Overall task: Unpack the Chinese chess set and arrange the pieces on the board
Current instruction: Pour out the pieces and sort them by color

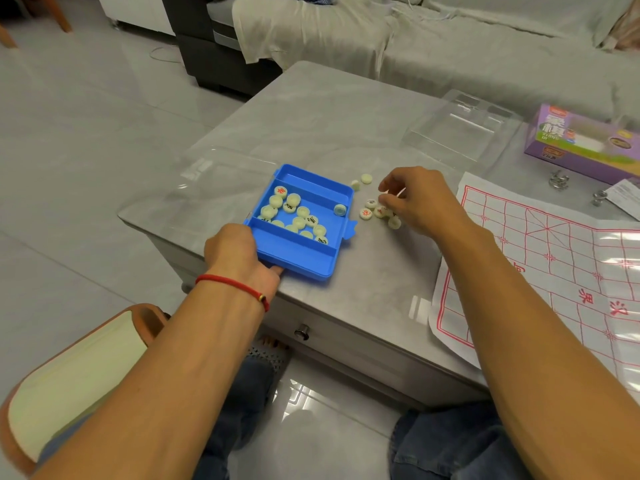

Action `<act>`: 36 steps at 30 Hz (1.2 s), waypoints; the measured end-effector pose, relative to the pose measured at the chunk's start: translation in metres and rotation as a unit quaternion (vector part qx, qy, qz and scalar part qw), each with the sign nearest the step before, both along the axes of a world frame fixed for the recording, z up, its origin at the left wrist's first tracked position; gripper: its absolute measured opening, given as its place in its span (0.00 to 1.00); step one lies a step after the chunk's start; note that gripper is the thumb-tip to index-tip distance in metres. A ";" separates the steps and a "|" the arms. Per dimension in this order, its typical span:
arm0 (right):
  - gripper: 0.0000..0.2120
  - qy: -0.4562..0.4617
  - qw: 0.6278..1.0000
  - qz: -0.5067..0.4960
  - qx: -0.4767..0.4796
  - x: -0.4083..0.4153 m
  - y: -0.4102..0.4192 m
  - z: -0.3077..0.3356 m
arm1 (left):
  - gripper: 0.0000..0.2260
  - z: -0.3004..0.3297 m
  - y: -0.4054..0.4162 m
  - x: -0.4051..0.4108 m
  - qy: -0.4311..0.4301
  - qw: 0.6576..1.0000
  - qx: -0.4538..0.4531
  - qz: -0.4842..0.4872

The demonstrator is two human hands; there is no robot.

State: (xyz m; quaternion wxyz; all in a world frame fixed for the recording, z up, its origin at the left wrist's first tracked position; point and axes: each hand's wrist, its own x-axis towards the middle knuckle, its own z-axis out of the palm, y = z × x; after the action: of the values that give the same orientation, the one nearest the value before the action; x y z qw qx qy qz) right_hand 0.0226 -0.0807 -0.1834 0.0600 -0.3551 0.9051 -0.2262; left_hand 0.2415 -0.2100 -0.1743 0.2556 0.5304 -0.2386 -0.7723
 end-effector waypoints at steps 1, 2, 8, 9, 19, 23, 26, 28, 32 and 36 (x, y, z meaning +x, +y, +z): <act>0.12 0.026 1.000 0.008 0.000 0.001 -0.001 -0.001 | 0.09 0.000 0.000 0.000 0.000 1.000 0.001 0.003; 0.13 0.054 0.998 0.027 0.002 0.002 -0.003 -0.005 | 0.09 0.000 -0.001 0.000 0.000 1.000 0.001 0.003; 0.25 0.096 0.977 0.137 0.133 0.012 -0.014 -0.034 | 0.08 0.002 0.002 0.001 0.002 1.000 -0.001 0.002; 0.25 0.098 0.978 0.127 0.132 0.012 -0.015 -0.035 | 0.07 0.003 0.003 0.001 0.002 1.000 -0.003 0.004; 0.23 0.084 0.988 0.088 0.097 0.009 -0.005 -0.039 | 0.07 0.004 0.002 0.001 -0.002 1.000 -0.008 0.001; 0.21 0.108 0.989 0.103 0.014 0.011 -0.007 -0.032 | 0.08 0.006 0.005 0.000 -0.003 1.000 -0.010 0.007; 0.12 0.149 0.979 0.118 -0.069 0.022 -0.015 -0.018 | 0.08 0.005 0.007 -0.001 -0.007 1.000 -0.013 0.011; 0.11 0.165 0.978 0.118 -0.059 0.032 -0.022 -0.015 | 0.07 0.004 0.007 -0.002 -0.009 1.000 -0.011 0.016; 0.08 0.151 0.984 0.096 -0.015 0.040 -0.032 -0.016 | 0.05 0.000 0.011 -0.004 -0.004 1.000 -0.008 0.030; 0.05 0.113 0.989 0.082 -0.041 0.036 -0.031 -0.009 | 0.05 -0.003 0.012 -0.004 0.004 0.999 -0.004 0.032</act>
State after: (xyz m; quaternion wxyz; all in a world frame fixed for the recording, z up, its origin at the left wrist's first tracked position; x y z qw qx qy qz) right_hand 0.0585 -0.1113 -0.1919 -0.0390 -0.4534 0.8639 -0.2156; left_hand 0.2374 -0.1975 -0.1768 0.2838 0.5335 -0.2237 -0.7647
